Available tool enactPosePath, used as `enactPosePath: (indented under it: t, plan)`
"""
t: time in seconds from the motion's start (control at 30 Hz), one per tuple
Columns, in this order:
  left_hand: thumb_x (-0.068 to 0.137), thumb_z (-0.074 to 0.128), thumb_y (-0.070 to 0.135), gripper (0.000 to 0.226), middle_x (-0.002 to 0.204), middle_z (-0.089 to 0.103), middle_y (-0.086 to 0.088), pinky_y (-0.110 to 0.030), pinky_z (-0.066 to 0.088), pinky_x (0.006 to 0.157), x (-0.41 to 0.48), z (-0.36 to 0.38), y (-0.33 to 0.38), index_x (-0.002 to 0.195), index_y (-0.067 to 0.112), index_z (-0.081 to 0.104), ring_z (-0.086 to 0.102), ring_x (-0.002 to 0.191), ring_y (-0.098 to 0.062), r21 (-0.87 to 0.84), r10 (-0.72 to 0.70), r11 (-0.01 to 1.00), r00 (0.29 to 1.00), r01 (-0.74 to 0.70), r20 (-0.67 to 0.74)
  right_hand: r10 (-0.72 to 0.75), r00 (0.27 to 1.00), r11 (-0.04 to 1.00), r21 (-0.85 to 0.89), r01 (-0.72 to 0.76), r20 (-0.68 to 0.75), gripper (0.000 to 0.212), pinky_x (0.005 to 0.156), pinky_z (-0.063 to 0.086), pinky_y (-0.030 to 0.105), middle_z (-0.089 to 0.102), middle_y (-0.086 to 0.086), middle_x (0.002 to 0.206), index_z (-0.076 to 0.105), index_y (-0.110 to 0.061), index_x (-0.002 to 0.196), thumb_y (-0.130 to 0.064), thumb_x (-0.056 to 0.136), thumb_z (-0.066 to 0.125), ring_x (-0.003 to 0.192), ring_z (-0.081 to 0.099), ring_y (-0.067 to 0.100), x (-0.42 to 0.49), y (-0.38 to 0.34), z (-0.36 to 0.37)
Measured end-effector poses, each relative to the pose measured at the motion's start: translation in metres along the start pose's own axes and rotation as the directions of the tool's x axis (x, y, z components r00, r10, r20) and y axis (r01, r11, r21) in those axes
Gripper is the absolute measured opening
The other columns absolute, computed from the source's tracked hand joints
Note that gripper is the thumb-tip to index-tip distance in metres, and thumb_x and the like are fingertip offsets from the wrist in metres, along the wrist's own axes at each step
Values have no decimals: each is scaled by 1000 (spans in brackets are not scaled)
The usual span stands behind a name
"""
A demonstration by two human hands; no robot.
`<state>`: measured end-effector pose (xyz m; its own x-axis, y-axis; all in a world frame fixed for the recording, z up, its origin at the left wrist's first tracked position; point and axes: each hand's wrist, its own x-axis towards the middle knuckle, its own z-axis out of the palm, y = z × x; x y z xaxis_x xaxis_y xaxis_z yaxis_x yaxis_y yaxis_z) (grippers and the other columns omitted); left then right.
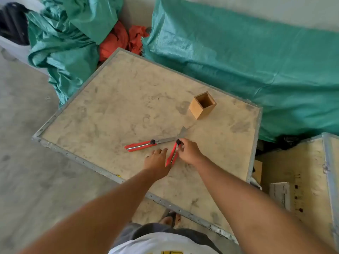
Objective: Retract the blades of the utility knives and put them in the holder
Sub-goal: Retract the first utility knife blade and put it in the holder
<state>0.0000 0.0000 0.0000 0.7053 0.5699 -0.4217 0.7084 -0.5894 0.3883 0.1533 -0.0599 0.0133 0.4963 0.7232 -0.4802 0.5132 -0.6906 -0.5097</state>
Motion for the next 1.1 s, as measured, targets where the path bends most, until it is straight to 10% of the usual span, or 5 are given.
enactPosePath:
  t: [0.37, 0.63, 1.1]
  plan:
    - [82, 67, 26, 29, 109, 56, -6, -31, 49, 63, 5, 28, 13, 110, 19, 63, 63, 80, -26, -198, -89, 978, 993, 72, -82, 173, 984, 962, 223, -160, -39, 43, 101, 51, 33, 69, 10, 128, 58, -15, 138, -18, 96, 66, 121, 65, 27, 17, 0, 11]
    - [82, 70, 17, 51, 116, 52, -5, -27, 50, 73, -1, 11, 5, 131, 15, 58, 62, 81, -22, -384, -69, 923, 988, 10, -141, 212, 971, 852, 507, -127, -113, 23, 87, 65, 49, 72, 9, 120, 66, -18, 119, -16, 96, 69, 107, 73, 28, 20, -20, 1]
    - [78, 80, 6, 58, 104, 71, 1, -29, 53, 85, -4, -111, -21, 130, 25, 63, 66, 87, -25, -679, 101, 722, 991, -134, -88, 69, 967, 783, 614, 101, -246, 22, 69, 68, 36, 73, 11, 110, 65, -22, 120, -23, 98, 69, 96, 78, 21, -4, -75, -77]
